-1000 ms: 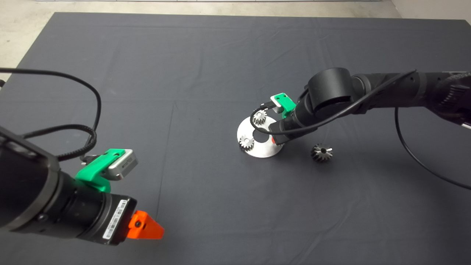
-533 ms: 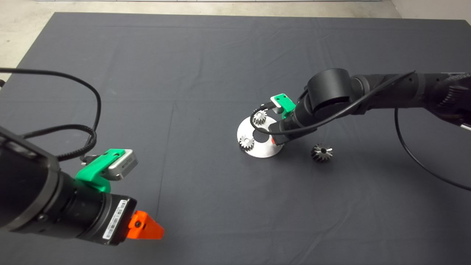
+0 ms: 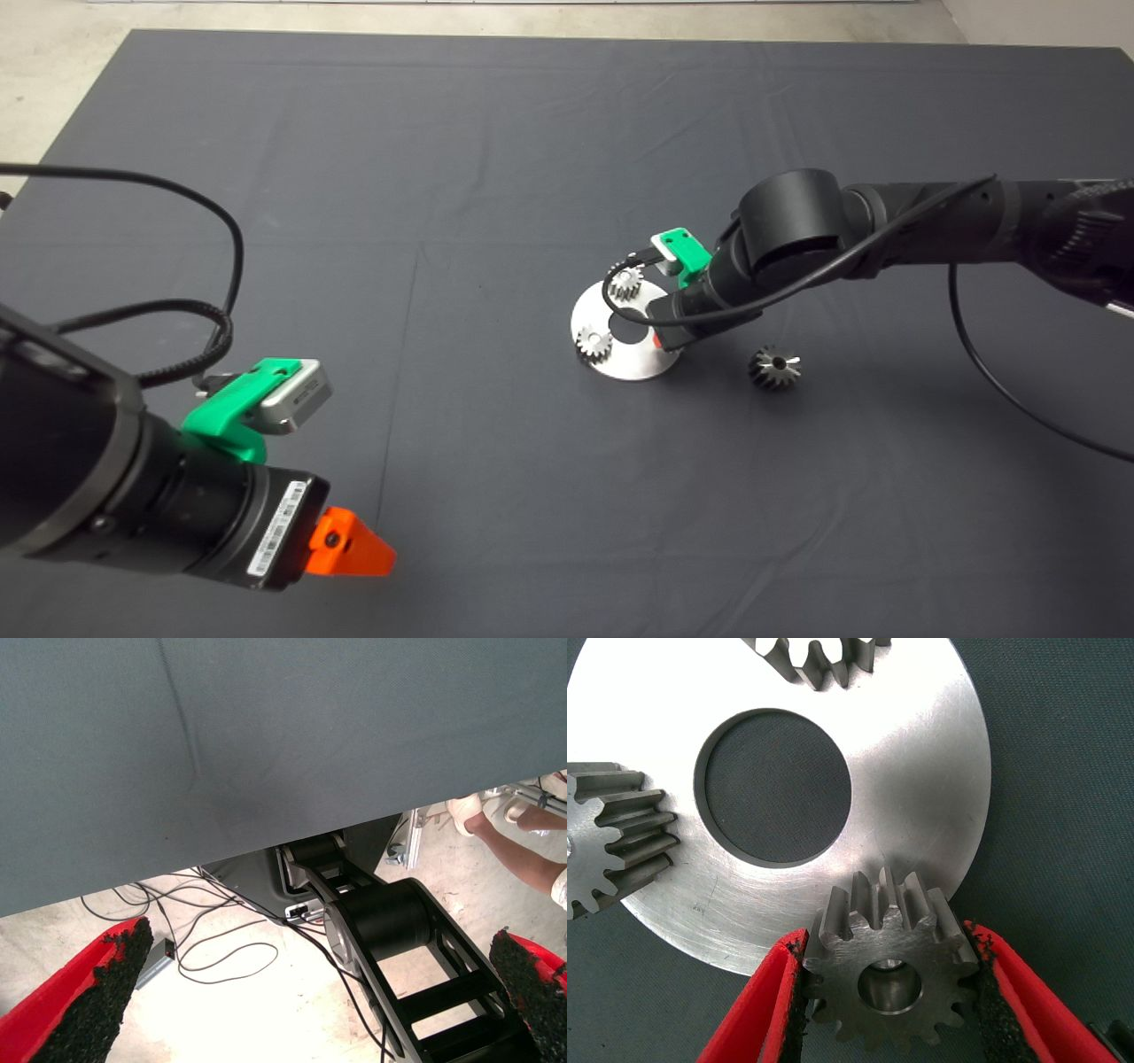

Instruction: Remove an incorrectly installed larger gear and replace it with the correct smaller gear

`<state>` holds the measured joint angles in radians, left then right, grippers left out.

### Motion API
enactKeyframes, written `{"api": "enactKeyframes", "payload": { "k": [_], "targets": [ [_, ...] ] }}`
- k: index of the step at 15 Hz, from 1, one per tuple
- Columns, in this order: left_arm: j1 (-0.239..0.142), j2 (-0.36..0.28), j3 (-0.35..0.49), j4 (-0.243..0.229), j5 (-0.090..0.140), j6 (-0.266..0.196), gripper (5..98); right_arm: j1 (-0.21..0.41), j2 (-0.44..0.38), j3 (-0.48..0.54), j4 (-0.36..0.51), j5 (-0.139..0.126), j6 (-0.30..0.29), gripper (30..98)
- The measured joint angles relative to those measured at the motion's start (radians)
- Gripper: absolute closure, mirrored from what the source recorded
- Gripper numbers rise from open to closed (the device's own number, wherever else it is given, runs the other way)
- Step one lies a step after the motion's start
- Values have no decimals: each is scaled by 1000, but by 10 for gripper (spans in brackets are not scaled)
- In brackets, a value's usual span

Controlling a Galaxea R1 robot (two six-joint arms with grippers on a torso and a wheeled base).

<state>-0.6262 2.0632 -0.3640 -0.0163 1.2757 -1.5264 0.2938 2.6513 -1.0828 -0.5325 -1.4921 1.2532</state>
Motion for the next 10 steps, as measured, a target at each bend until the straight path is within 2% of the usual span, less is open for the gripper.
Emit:
{"api": "enactKeyframes", "payload": {
  "k": [4,10],
  "targets": [
    [0,0,0,0,0,0,55,0,0,0,0,-1,0,842],
    [0,0,0,0,0,0,55,0,3,1,1,-16,-1,758]
  ]
}}
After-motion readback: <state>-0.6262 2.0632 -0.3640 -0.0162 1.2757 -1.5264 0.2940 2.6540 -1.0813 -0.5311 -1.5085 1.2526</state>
